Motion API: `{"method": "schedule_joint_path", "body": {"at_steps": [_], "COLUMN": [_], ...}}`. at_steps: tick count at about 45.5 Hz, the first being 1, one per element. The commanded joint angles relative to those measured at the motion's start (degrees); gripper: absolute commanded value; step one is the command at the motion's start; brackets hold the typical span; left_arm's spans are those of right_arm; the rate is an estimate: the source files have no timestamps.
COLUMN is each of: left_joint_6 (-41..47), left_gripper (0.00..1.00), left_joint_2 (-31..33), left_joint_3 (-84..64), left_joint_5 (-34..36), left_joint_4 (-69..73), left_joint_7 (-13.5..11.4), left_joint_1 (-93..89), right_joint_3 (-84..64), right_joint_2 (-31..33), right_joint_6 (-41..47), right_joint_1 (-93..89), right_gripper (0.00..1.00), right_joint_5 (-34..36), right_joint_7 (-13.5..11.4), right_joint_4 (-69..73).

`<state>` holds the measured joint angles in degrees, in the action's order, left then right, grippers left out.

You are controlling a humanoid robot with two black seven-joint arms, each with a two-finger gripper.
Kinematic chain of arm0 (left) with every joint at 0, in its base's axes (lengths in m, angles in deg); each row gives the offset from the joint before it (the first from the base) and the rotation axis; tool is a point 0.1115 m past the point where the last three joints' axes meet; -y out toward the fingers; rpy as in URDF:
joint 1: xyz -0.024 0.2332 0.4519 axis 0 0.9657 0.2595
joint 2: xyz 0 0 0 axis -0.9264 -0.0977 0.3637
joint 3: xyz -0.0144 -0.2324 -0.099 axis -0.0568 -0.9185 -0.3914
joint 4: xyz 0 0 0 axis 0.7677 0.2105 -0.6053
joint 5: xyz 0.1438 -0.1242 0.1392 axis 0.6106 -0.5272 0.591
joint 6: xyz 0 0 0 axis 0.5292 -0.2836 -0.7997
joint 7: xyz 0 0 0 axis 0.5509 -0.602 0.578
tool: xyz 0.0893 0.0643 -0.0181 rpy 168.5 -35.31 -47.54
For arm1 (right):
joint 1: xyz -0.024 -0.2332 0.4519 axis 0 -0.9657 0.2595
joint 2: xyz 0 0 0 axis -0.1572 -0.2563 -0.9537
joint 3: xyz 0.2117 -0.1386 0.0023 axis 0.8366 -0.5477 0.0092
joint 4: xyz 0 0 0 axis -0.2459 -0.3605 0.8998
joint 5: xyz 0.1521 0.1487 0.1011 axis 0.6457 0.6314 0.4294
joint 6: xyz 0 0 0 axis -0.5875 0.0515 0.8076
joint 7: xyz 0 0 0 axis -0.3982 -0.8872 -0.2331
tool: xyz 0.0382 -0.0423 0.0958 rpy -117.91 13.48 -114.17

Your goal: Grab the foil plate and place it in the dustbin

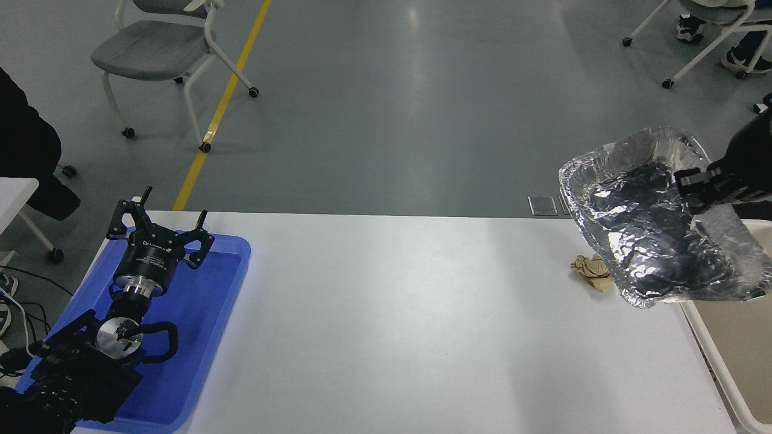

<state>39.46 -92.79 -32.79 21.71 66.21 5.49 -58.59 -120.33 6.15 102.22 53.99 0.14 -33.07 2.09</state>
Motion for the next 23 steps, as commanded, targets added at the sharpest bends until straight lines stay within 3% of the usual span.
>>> {"method": "schedule_joint_path", "body": {"at_steps": [1, 12, 23], "left_joint_6": [0.00, 0.00, 0.00], "left_gripper": [1.00, 1.00, 1.00], "left_joint_2": [0.04, 0.04, 0.04], "left_joint_3": [0.02, 0.02, 0.02], "left_joint_5": [0.00, 0.00, 0.00], "left_joint_4": [0.02, 0.02, -0.15], "left_joint_7": [0.00, 0.00, 0.00], "left_joint_1": [0.00, 0.00, 0.00], "right_joint_3": [-0.02, 14.73, 30.48], "right_joint_2": [9.20, 16.07, 10.10], "right_joint_6": [0.27, -0.60, -12.02], "right_joint_1": [-8.63, -33.49, -64.70], "right_gripper": [0.00, 0.00, 0.00], "right_joint_5": [-10.20, -16.01, -16.45], "right_joint_7": [1.58, 5.62, 5.97], "right_joint_4": [-14.80, -36.77, -55.33]}}
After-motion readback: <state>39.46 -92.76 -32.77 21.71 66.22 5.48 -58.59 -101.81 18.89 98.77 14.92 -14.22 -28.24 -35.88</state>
